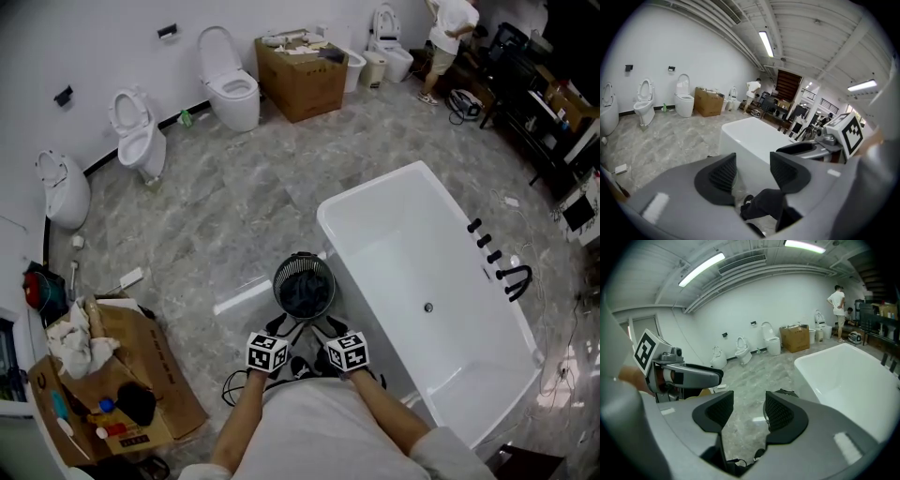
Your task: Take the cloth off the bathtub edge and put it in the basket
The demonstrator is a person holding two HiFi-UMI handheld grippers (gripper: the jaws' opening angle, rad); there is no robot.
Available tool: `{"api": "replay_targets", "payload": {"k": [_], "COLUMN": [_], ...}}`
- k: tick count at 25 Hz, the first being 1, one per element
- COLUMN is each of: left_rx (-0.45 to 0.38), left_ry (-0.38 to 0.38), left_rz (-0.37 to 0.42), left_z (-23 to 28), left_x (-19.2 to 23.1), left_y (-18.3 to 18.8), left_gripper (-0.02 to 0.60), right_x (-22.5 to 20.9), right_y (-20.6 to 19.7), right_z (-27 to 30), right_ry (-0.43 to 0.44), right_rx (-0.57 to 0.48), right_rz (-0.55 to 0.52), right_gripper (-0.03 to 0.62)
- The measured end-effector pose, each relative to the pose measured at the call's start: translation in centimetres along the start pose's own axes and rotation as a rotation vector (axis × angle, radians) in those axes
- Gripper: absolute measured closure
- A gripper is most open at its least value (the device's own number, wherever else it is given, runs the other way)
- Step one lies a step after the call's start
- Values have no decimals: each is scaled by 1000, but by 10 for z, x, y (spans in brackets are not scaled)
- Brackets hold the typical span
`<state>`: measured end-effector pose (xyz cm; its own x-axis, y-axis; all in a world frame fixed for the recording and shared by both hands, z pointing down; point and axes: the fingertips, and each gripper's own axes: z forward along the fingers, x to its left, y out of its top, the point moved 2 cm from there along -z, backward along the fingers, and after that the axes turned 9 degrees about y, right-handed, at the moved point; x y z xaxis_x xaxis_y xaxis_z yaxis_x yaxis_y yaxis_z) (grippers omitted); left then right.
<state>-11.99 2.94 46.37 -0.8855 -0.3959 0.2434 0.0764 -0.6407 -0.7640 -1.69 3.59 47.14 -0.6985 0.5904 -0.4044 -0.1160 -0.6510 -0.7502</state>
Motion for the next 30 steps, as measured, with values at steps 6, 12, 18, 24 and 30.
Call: {"api": "replay_targets", "payload": {"k": [6,12,18,24,30], "left_rx": [9,-11,-22,-22,-23], "left_ry": [23,53,94,80,77], "left_rz": [-32,-54,-54,-59,-54], "left_z": [8,13,13,15,13], "left_x": [6,9,14,5,9], "left_y": [1,11,12,15,12], "left_gripper": [328,428,480,525,523], "right_x": [-10,-22,-26,-33,-33], "right_y": [4,13,15,13,12], "right_z": [-7,-12,-14,-22,-21], "right_ry": [-15,-29,-35,-42,-54], "right_rx": [-16,-33,-59,-62,-62], "right_rz": [0,17,34,48,39], "right_gripper": [430,521,579,592,592]}}
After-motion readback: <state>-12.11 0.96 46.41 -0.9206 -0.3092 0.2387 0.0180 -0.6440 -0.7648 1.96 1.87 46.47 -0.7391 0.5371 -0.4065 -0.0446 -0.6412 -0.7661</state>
